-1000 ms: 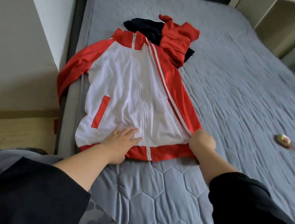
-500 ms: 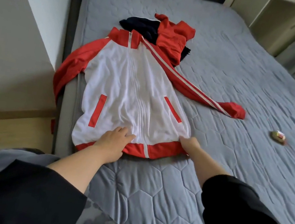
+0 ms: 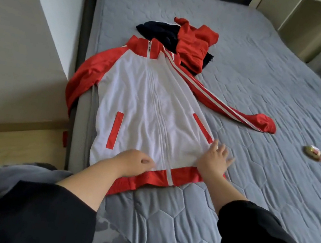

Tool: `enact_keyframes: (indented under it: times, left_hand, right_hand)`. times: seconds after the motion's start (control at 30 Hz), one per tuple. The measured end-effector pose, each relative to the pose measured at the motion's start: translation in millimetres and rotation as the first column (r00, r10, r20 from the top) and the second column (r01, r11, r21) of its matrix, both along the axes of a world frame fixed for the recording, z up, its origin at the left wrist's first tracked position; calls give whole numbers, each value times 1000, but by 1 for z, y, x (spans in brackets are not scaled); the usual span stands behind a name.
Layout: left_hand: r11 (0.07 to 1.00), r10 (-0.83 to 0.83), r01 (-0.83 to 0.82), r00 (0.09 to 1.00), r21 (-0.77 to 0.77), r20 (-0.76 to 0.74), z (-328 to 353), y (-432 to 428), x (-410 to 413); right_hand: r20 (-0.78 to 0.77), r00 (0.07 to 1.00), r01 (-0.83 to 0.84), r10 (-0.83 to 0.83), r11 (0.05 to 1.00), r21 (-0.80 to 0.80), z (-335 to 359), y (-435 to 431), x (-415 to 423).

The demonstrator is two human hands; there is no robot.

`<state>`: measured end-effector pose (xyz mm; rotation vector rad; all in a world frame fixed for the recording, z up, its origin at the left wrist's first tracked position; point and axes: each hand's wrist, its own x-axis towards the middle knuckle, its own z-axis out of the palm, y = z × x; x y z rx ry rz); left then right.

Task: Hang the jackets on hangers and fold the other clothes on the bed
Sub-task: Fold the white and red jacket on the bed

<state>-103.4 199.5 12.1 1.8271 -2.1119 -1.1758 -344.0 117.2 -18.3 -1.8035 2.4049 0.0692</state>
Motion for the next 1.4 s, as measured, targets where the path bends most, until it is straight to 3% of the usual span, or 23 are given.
enact_keyframes:
  times: [0.07,0.1,0.17,0.23,0.37,0.5,0.63,0.7,0.77,0.97,1.07,1.23,1.4]
  left_hand:
    - [983,87,-50,974,-177,207,-8,-11,11]
    - [981,92,-30,942,-193,324,-14,-14,19]
    - [997,74,-52,876,-60,476,-25,-12,38]
    - [982,121,-177,849,61,514,-34,-8,55]
    - [911,289,-399,797,104,530,-37,-6,71]
    - [887,392,-462,722,-25,571,-37,-11,66]
    - [916,400,-338,754,-215,522,-33,-25,58]
    - [936,346,-254,785,-243,513,-35,-30,56]
    - [948,308,-214,799,-236,517,-39,-34,56]
    - [947,294,-184,825,-264,483,-40,-76,41]
    - [959,268,-190,850,-210,454,-39,-103,22]
    - [973,195,-107,855,-205,480,-45,-143,14]
    - [960,221,-107,857,-259,465,-77,-145,39]
  right_hand:
    - [92,974,-193,208,970,-150,1,0,24]
    - [115,946,-288,305,947,-140,-3,4,33]
    - [144,900,-416,411,909,3,-19,20,41]
    - [161,906,-412,392,903,122,-36,30,36]
    - [135,965,-235,224,969,72,-37,24,21]
    - [104,994,-56,45,992,109,-33,14,20]
    - [139,972,-191,191,982,-12,-27,5,49]
    - [145,941,-305,305,952,-25,-26,-3,58]
    - [152,938,-312,311,950,-17,-27,-16,58]
    - [302,920,-200,249,962,-185,-13,-87,49]
    - [430,893,-41,133,976,-215,-4,-126,49]
    - [508,854,219,-112,963,-157,-5,-174,46]
    - [631,745,272,-217,962,9,-13,-200,49]
